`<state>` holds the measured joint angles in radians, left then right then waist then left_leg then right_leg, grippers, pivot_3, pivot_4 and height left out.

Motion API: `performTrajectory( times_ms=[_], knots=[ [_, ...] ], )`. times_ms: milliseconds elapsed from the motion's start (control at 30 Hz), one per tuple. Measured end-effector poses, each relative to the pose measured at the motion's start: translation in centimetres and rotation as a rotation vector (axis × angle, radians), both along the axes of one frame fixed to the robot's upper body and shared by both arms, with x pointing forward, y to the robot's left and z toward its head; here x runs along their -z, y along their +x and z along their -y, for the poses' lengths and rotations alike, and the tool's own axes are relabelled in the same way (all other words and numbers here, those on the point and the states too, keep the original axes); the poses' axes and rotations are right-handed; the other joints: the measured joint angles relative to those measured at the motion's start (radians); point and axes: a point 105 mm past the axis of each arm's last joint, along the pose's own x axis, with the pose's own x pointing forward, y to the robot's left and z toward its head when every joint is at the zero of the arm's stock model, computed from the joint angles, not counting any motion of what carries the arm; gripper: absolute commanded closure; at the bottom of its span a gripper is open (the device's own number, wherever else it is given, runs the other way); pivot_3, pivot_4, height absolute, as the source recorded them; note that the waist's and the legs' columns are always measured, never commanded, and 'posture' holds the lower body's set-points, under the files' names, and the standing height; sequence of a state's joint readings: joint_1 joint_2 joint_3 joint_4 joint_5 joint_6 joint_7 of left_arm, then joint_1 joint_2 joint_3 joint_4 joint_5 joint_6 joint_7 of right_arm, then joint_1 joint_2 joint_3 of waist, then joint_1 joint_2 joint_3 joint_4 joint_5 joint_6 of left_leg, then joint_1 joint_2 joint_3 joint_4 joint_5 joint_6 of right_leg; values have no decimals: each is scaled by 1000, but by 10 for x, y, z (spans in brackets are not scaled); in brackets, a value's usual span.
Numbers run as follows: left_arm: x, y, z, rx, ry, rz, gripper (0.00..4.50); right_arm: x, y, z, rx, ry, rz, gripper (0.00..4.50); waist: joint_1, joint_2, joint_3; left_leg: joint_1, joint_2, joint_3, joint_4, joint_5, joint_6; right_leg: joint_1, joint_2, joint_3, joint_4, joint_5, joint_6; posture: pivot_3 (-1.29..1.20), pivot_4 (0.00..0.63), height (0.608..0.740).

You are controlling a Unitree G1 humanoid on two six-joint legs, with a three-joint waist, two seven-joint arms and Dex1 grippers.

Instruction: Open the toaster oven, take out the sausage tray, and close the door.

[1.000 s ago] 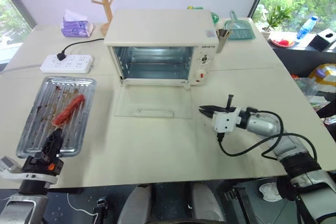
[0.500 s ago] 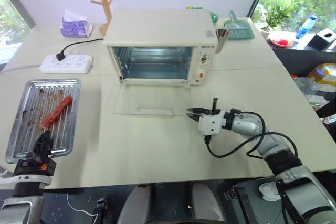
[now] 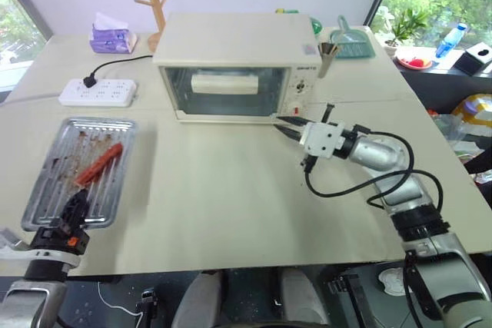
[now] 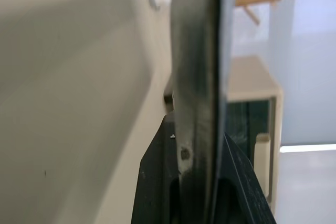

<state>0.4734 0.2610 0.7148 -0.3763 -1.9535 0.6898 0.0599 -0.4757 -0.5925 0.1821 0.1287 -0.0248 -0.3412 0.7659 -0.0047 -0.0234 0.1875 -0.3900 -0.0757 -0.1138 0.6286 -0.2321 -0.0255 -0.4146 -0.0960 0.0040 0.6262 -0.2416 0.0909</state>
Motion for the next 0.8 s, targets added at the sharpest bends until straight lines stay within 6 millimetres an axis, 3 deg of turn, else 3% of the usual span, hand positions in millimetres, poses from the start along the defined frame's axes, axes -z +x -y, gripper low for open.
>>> performTrajectory(
  times_ms=[167,333,467,800],
  knots=[
    [12,-6,26,178,14,-70,4500,18,-27,-1,-71,77,-288,20,-5,1,1,-1,1,0,0,-1,0,0,-1,0,-1,0,0,0,150,740],
    [11,-9,52,464,63,-82,4500,19,-54,15,-107,100,-512,20,-1,2,1,-2,1,0,0,-3,-1,-1,-1,0,-2,-3,4,0,150,740],
    [4,-6,59,652,73,-45,4500,18,-72,34,-99,93,-645,20,-3,5,2,-3,2,1,-1,-5,-2,-3,-2,0,-4,-3,4,0,150,740],
    [5,42,79,944,81,-1,4500,21,-98,72,40,118,-753,20,10,6,2,-9,2,2,-1,-4,0,-9,-2,-3,-6,0,0,0,150,740]
  ],
)
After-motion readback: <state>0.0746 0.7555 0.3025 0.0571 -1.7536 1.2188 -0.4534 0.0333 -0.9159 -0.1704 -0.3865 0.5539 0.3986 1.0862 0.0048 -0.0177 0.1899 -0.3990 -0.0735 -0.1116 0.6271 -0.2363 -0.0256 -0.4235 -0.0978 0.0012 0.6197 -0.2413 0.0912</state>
